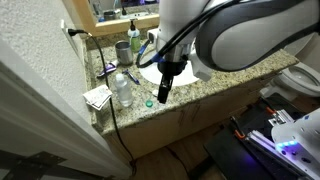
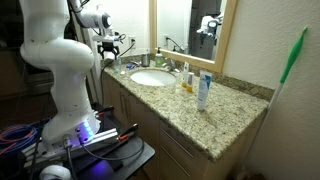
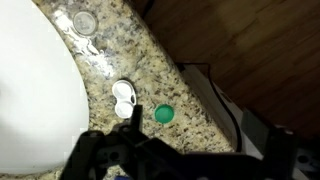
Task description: Pick the green object and put it on the white object on the counter
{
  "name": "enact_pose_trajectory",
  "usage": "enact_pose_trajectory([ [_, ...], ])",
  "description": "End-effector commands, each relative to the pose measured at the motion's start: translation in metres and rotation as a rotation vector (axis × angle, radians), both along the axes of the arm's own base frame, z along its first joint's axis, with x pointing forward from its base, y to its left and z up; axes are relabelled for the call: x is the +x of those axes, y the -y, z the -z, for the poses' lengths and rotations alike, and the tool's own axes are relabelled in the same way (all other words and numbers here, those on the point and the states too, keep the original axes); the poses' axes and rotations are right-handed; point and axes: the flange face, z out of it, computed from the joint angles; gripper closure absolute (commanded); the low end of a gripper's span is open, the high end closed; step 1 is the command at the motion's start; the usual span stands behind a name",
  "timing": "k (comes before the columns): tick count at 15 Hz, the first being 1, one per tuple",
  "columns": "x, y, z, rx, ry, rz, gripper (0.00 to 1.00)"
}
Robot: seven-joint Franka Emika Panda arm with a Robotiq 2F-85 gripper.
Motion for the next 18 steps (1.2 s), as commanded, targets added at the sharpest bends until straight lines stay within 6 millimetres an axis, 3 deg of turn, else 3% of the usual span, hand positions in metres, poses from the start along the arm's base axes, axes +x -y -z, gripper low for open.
enact_pose_trajectory([
  [1, 0.008, -0.009, 0.010, 0.023, 0.021, -0.031, 0.00],
  [9, 0.032, -0.029, 0.056, 0.106, 0.057, -0.089, 0.00],
  [10, 0.021, -0.024, 0.045, 0.077, 0.062, -0.070, 0.00],
  [14, 0.022, -0.025, 0.049, 0.080, 0.057, -0.070, 0.00],
  [18, 0.035, -0.038, 0.079, 0.047, 0.074, -0.123, 0.00],
])
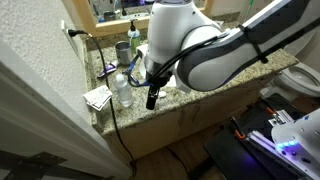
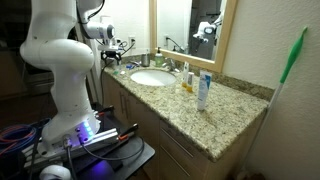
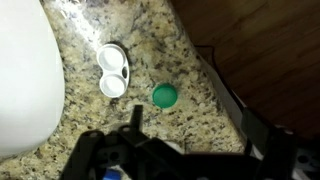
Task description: Pick the green object and put it on the white object on the counter
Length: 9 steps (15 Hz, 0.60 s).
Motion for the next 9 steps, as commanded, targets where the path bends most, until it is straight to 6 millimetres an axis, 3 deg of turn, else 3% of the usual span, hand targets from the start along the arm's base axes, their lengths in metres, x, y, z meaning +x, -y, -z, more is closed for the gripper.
enact_pose_trajectory([
  [1, 0.014, -0.013, 0.028, -0.027, 0.022, -0.042, 0.00],
  [9, 0.031, -0.034, 0.056, -0.021, 0.008, -0.079, 0.00],
])
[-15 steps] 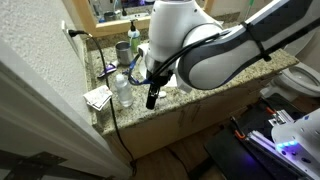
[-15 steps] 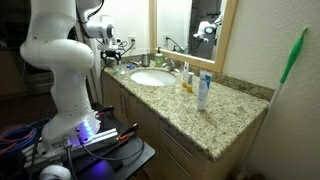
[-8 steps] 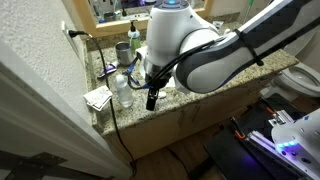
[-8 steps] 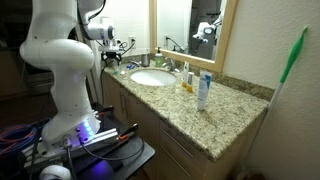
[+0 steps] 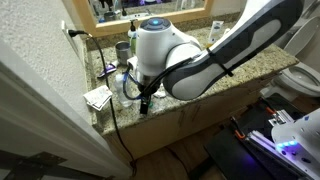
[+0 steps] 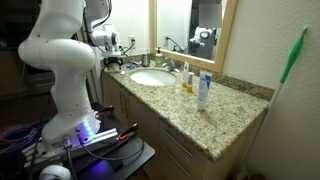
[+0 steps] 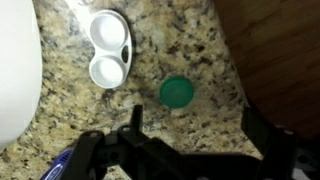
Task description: Pick the green object and put it on the white object on the counter
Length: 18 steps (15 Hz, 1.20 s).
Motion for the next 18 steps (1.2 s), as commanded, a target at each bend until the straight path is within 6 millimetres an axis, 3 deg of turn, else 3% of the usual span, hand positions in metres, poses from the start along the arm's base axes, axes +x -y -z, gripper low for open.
enact_pose_trajectory([
  [1, 0.0017, -0.0022, 0.0019, 0.002, -0.004, 0.000, 0.00],
  [18, 0.0053, -0.0013, 0.0094, -0.016, -0.027, 0.045, 0.00],
])
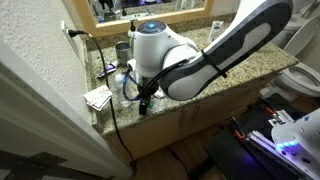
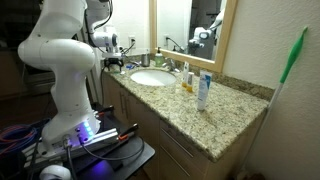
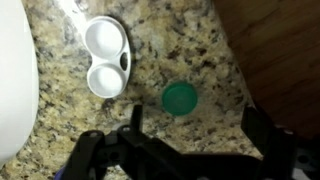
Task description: Pick the green object and put it on the white object on the counter
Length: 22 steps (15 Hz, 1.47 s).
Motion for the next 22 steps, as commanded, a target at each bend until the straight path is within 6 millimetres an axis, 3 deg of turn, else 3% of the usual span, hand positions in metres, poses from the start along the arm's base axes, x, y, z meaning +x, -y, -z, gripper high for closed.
enact_pose_trajectory([
  [1, 0.000, 0.000, -0.001, 0.000, -0.001, 0.000, 0.00],
  [14, -0.002, 0.000, 0.000, -0.015, -0.032, 0.025, 0.00],
  [15, -0.023, 0.032, 0.015, -0.005, -0.022, 0.031, 0.00],
  [18, -0.031, 0.042, 0.023, 0.024, -0.015, 0.043, 0.00],
  [19, -0.016, 0.020, 0.010, 0.026, 0.004, 0.029, 0.00],
  [22, -0.023, 0.029, 0.011, 0.032, 0.009, 0.036, 0.00],
])
